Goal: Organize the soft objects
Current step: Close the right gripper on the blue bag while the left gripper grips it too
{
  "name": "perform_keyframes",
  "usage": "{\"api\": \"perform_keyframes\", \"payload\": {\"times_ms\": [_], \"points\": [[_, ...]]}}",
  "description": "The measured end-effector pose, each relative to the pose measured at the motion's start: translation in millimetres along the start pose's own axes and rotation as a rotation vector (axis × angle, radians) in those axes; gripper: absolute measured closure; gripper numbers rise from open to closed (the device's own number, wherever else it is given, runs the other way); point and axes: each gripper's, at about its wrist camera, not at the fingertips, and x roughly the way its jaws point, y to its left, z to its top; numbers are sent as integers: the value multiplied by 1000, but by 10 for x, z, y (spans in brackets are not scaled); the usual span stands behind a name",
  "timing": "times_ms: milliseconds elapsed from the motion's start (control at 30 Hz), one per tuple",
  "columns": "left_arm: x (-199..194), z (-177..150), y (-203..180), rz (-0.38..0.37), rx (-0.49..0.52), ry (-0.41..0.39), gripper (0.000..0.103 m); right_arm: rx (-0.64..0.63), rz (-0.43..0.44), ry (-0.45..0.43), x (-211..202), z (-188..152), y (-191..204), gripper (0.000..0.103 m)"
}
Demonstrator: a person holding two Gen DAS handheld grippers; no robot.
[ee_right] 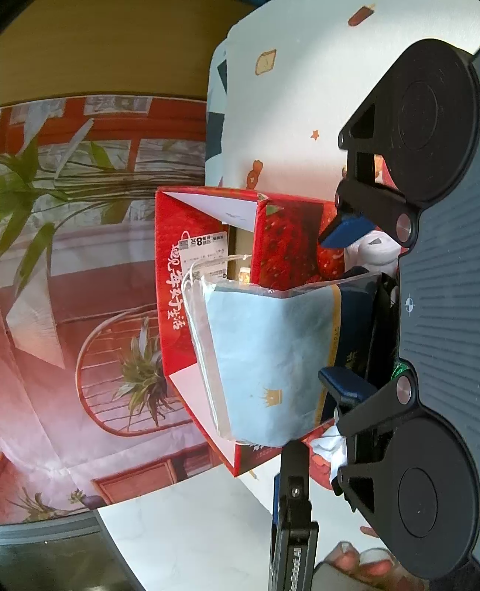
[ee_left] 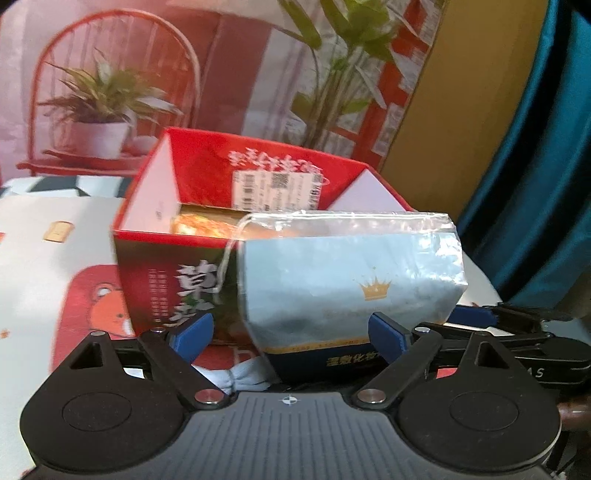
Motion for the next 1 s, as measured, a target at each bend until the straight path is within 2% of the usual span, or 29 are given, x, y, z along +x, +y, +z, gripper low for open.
{"api": "perform_keyframes", "payload": {"times_ms": [100,233,300,533,667,733,833,900,1000], "points": [[123,-4,25,-23,-2,11,14,22,11,7,27,-10,-36,56],[220,-12,40,-44,-15,34,34,50,24,3,38,-14,-86,66],[229,-26,38,-43,-13,35,35,56,28,-1,41,-10,-99,71],[294,-42,46,-26,-2,57,34,69,23,0,86,6,-103,72],[324,-57,28,-54,3,71,36,75,21,4,108,11,-88,72],[280,-65,-13,-54,25,50,56,76,27,9,107,12,-75,73],[217,-61,-16,-39,23,33,70,59,31,11,90,31,-22,75],[160,-44,9,-39,4,16,75,50,31,-2,59,61,10,76],[37,-7,-2,-37,-3,-23,77,47,46,-27,-16,118,44,76]]}}
